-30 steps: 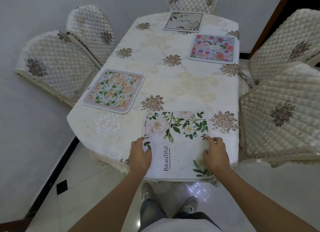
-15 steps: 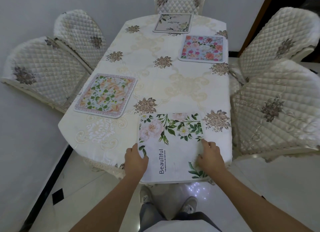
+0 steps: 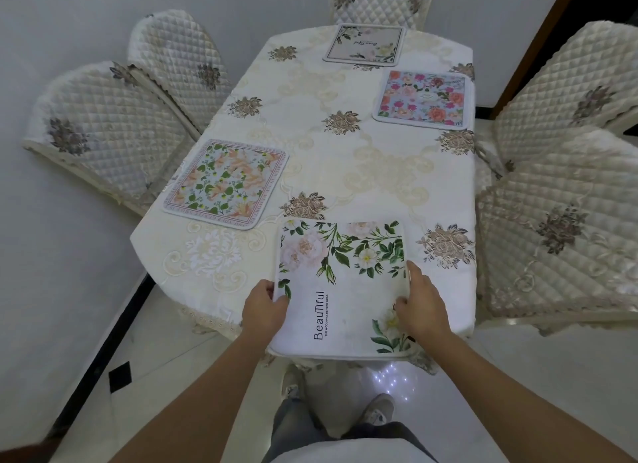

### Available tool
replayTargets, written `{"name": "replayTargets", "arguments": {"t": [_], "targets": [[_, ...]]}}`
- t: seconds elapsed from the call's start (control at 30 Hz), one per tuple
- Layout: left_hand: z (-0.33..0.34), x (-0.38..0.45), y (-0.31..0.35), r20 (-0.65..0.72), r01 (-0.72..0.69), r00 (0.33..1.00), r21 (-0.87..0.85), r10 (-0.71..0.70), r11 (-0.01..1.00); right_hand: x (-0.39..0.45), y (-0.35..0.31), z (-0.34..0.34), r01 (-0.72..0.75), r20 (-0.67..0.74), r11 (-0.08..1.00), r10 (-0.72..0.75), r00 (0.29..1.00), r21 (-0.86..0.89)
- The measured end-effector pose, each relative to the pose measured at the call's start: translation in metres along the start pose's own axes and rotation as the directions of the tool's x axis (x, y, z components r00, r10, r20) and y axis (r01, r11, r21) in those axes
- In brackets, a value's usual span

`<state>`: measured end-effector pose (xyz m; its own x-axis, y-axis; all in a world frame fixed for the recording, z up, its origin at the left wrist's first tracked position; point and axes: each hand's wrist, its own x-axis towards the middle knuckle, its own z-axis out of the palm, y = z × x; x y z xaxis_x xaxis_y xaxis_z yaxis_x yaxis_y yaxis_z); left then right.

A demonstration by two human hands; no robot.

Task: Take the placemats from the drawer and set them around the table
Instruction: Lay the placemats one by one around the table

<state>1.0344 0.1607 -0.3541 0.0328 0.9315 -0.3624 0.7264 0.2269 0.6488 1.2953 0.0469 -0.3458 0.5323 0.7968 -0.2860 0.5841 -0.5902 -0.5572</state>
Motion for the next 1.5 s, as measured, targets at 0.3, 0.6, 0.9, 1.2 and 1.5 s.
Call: {"name": "replayTargets", "arguments": {"t": [0.3,0.6,0.9,1.2,1.5], "targets": [[-0.054,0.03,-0.046,0.073,-0.018,0.997,0.091,0.011,0.996,-0.017,-0.046,0.044,-0.028,0.053,0.999,0.029,0.998,-0.027],[-0.093,0.06,-0.069,0.161,-0.072,0.986,0.113,0.053,0.991,-0.041,-0.077,0.082,-0.147,0.038,0.988,0.145,0.989,0.048],[-0.137,0.077,-0.114,0.154,-0.018,0.988,0.149,-0.005,0.989,-0.057,-0.125,0.119,-0.12,0.043,0.988,0.116,0.992,0.096],[-0.158,0.074,-0.136,0.092,-0.161,0.986,0.262,0.142,0.952,-0.059,-0.141,0.134,-0.103,0.052,0.993,0.106,0.993,-0.06],[-0.16,0.062,-0.123,-0.008,-0.144,0.989,0.154,0.147,0.977,-0.057,-0.138,0.118,-0.024,0.014,0.999,0.024,1.0,0.047]]}}
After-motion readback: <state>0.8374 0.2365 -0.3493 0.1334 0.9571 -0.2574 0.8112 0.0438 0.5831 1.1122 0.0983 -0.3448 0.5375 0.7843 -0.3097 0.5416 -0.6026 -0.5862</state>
